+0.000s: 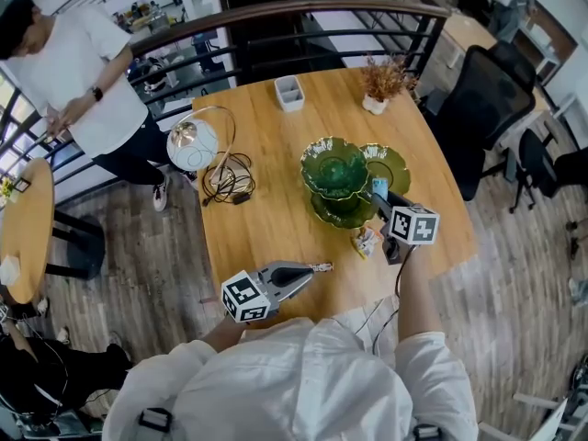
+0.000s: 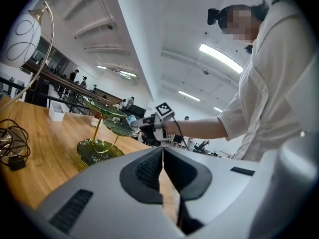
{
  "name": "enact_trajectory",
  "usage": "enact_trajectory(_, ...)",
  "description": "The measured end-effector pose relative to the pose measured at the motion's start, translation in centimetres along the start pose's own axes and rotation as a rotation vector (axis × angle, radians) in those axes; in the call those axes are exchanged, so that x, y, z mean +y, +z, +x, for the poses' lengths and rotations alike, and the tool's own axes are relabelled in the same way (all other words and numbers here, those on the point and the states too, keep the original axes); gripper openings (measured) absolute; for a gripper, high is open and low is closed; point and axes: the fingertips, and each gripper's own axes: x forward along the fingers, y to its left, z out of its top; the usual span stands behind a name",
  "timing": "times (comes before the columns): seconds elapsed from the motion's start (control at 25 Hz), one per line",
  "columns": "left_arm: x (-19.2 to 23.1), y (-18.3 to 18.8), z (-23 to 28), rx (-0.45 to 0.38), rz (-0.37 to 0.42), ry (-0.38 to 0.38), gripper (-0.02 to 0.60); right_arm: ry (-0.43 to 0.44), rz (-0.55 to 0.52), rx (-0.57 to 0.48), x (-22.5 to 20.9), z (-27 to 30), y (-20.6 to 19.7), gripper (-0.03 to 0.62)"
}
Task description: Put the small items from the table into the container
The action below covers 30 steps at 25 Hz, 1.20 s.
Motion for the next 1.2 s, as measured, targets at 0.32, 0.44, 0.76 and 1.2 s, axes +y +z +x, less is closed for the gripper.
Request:
enact_trajectory(0.32, 0.3, 0.0, -0.4, 0.001, -0.005, 0.011, 0.009, -0.073, -0.043, 0.056, -2.3, 1.4, 1.3, 0.173)
enact_trajectory(0.44, 0.4, -0.1, -0.6, 0.003, -0.006, 0.012, 0.009, -0.087, -0.05, 0.087, -2.8, 2.0, 1.0, 0.173)
enact_trajectory(0.76, 0.5, 0.1, -0.6, 0.002, -0.006, 0.012, 0.009, -0.105, -0.058, 0.111, -3.0, 2.8, 0.8, 0.173)
enact_trajectory(1.2, 0.6, 0.0, -0.6, -0.001, -0.006, 0.008, 0.009, -0.103, -0.059, 0.051, -2.8, 2.3, 1.9, 0.201)
